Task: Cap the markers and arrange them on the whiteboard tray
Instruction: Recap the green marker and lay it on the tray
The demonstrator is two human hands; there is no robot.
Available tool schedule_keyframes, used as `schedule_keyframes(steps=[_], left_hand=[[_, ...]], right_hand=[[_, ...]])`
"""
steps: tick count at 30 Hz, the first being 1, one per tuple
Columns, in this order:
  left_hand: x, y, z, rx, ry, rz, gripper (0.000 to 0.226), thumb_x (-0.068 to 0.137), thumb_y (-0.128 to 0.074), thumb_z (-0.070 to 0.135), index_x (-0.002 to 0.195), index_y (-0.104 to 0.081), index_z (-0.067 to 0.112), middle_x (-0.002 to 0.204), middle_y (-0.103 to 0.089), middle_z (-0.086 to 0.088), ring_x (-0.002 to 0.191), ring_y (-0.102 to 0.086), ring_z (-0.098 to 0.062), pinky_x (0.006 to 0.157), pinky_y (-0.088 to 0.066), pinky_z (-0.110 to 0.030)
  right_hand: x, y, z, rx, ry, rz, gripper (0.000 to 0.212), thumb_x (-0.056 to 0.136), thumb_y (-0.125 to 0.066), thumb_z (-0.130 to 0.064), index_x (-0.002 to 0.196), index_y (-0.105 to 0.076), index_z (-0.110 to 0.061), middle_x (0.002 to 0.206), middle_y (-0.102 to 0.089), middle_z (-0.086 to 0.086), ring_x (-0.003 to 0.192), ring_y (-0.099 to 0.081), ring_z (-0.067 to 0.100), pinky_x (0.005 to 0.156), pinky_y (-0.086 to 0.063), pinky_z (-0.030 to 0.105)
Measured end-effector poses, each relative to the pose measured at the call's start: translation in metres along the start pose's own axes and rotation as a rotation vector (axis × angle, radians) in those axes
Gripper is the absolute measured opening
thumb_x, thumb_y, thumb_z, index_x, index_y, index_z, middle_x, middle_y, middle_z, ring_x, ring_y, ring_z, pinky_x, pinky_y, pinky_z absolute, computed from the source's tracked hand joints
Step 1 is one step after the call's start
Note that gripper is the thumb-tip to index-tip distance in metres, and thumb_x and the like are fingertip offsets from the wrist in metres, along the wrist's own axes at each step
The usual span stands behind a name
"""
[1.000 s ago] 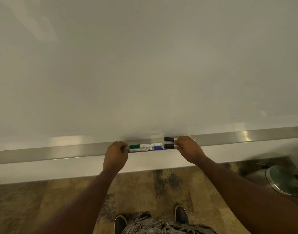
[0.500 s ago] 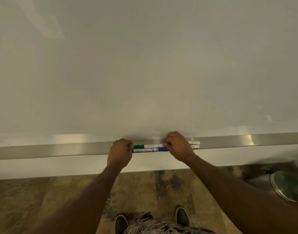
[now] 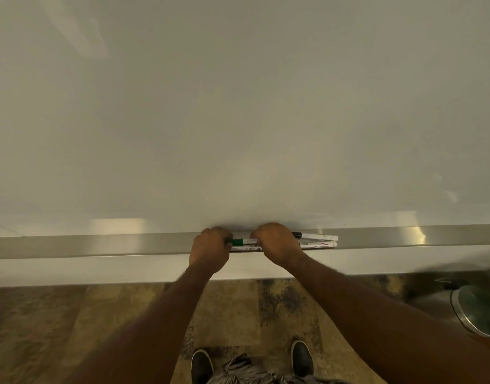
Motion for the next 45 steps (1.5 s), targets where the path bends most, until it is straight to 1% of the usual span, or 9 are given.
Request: schedule_keyframes(steps=[8,14,16,20,24,29,34,41,45], left_hand=[[0.0,-0.008,0.005,0.032,-0.032,-0.015,0.026,0.089,-0.057,0.027,0.109,-0.069,0.019,0.109,-0.065,-0.007,0.098,-0.058,-0.028,0.086,-0.05,-0.04],[-0.008,0.002,0.008,-0.097,-0.061,0.065,0.02,0.089,-0.058,0.019,0.105,-0.069,0.016,0.106,-0.065,-0.005,0.092,-0.061,-0.025,0.085,-0.052,-0.039],[-0.01,0.012,0.007,-0.207,-0.073,0.087,0.019,0.089,-0.059,0.016,0.106,-0.068,0.014,0.104,-0.068,-0.006,0.091,-0.063,-0.024,0.083,-0.052,-0.035],[-0.012,0.032,-0.005,-0.612,0.039,0.08,0.014,0.091,-0.06,0.016,0.101,-0.067,0.021,0.098,-0.069,0.003,0.086,-0.064,-0.006,0.073,-0.048,-0.009],[-0.019,0.043,0.003,-0.887,0.039,0.03,0.02,0.093,-0.056,0.012,0.1,-0.065,0.028,0.092,-0.073,0.006,0.085,-0.07,-0.005,0.071,-0.054,-0.013],[-0.027,0.05,0.015,-0.871,-0.014,0.001,0.023,0.094,-0.054,0.011,0.103,-0.065,0.028,0.091,-0.074,0.006,0.087,-0.07,-0.01,0.077,-0.056,-0.017],[-0.031,0.056,0.029,-0.796,-0.075,-0.015,0.023,0.094,-0.054,0.012,0.101,-0.065,0.031,0.084,-0.074,0.008,0.081,-0.07,-0.004,0.075,-0.052,-0.011],[-0.036,0.065,0.041,-0.661,-0.12,0.014,0.018,0.094,-0.054,0.017,0.098,-0.067,0.029,0.074,-0.071,0.008,0.071,-0.066,-0.004,0.076,-0.054,-0.02],[-0.034,0.074,0.051,-0.641,-0.163,0.022,0.018,0.094,-0.053,0.017,0.098,-0.068,0.027,0.073,-0.069,0.007,0.07,-0.066,-0.01,0.072,-0.055,-0.018]], right_hand=[[0.001,0.005,-0.008,-0.047,0.077,0.021,0.031,0.084,-0.06,-0.004,0.113,-0.065,-0.013,0.107,-0.07,0.012,0.094,-0.065,0.033,0.083,-0.055,0.043],[-0.008,0.006,-0.008,-0.036,0.111,0.057,0.035,0.086,-0.054,0.001,0.119,-0.059,-0.006,0.113,-0.059,0.015,0.093,-0.062,0.033,0.079,-0.057,0.045],[-0.012,0.016,-0.007,0.02,0.114,0.1,0.034,0.088,-0.053,-0.003,0.121,-0.057,-0.007,0.116,-0.057,0.013,0.092,-0.061,0.031,0.078,-0.056,0.043],[-0.026,0.047,0.002,0.284,0.088,0.201,0.026,0.094,-0.05,-0.014,0.118,-0.057,-0.01,0.113,-0.056,0.008,0.095,-0.055,0.022,0.081,-0.042,0.025],[-0.041,0.064,0.002,0.405,0.06,0.229,0.023,0.096,-0.049,-0.017,0.117,-0.058,-0.012,0.109,-0.061,0.006,0.095,-0.054,0.019,0.081,-0.037,0.021],[-0.052,0.081,-0.004,0.406,0.074,0.282,0.029,0.094,-0.046,-0.026,0.118,-0.06,-0.015,0.109,-0.064,0.004,0.092,-0.057,0.017,0.077,-0.047,0.026],[-0.056,0.095,-0.014,0.374,0.14,0.311,0.025,0.094,-0.049,-0.026,0.114,-0.062,-0.019,0.103,-0.065,0.0,0.081,-0.058,0.015,0.065,-0.047,0.027],[-0.053,0.106,-0.011,0.531,0.147,0.304,0.016,0.091,-0.063,-0.024,0.102,-0.07,-0.014,0.088,-0.07,0.004,0.075,-0.059,0.013,0.065,-0.049,0.031],[-0.045,0.1,-0.001,0.706,0.037,0.244,0.015,0.089,-0.065,-0.027,0.098,-0.074,-0.017,0.081,-0.07,-0.001,0.069,-0.058,0.012,0.062,-0.047,0.028]])
Point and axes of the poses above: each hand's wrist, its own x-axis towards the middle knuckle, its own y-axis out of the back of the hand, z = x × y, the point moved 10 cm from there along x, towards the middle knuckle
